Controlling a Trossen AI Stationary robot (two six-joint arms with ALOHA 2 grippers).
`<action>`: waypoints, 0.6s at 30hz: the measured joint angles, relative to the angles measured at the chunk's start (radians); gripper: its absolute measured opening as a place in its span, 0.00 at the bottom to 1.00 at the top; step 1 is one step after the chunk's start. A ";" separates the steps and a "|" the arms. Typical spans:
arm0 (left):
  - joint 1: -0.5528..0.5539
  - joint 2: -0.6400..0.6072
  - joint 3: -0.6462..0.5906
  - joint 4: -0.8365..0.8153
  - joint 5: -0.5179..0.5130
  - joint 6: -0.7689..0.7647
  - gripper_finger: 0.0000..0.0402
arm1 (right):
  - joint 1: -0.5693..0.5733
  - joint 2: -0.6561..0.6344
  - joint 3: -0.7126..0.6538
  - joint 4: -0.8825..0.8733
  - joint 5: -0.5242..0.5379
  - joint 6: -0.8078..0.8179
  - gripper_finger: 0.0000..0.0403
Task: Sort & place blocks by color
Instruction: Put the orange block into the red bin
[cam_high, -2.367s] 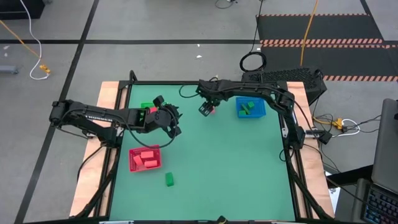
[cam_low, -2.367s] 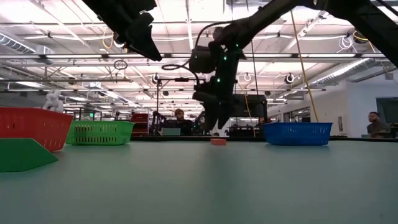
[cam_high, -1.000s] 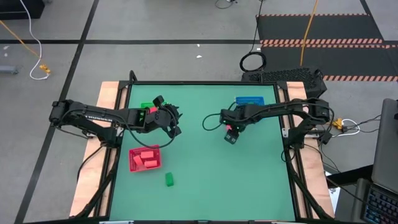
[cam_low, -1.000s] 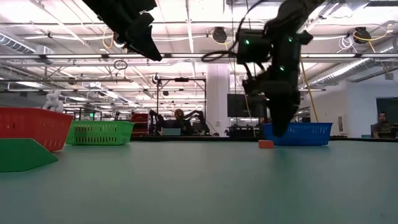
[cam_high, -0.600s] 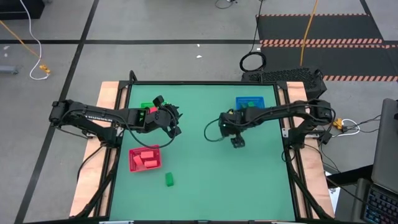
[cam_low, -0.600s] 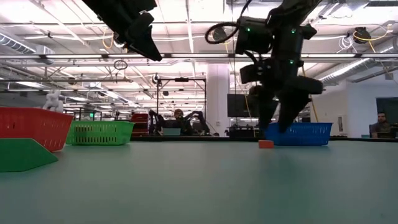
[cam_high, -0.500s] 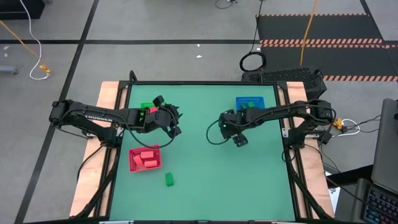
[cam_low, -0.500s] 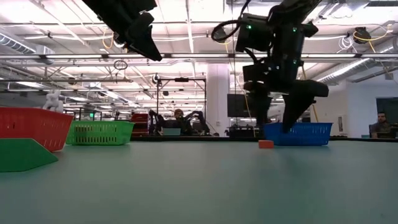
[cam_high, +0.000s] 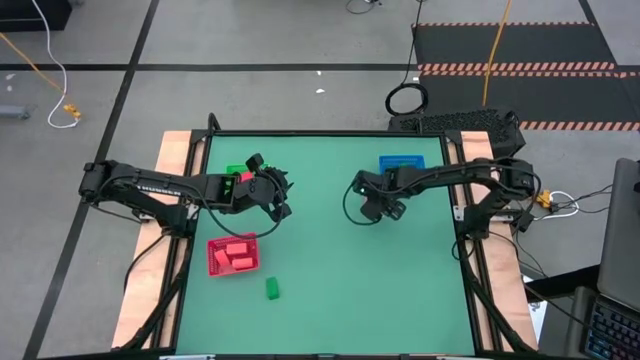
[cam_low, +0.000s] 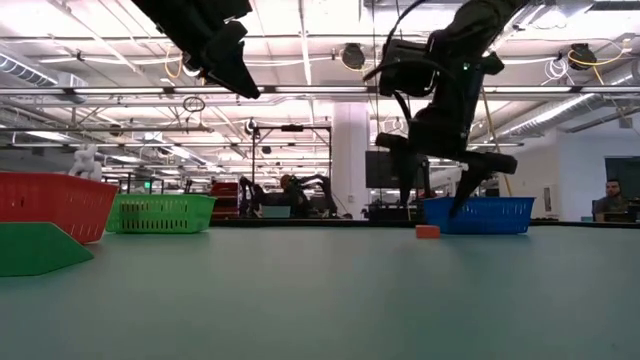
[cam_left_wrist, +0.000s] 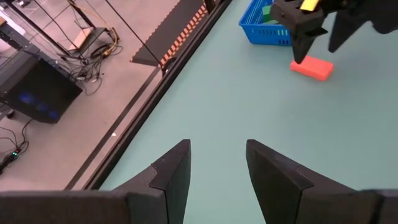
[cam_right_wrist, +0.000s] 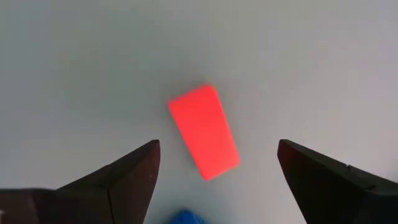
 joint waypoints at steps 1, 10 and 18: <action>0.000 0.000 0.000 0.000 0.000 0.000 0.40 | -0.010 0.000 -0.007 0.010 -0.002 -0.019 0.78; 0.000 0.000 0.000 -0.001 0.000 0.000 0.40 | -0.040 0.000 -0.077 0.115 -0.074 -0.143 0.78; 0.000 0.000 0.000 -0.001 0.000 0.000 0.40 | -0.042 -0.001 -0.128 0.209 -0.107 -0.144 0.77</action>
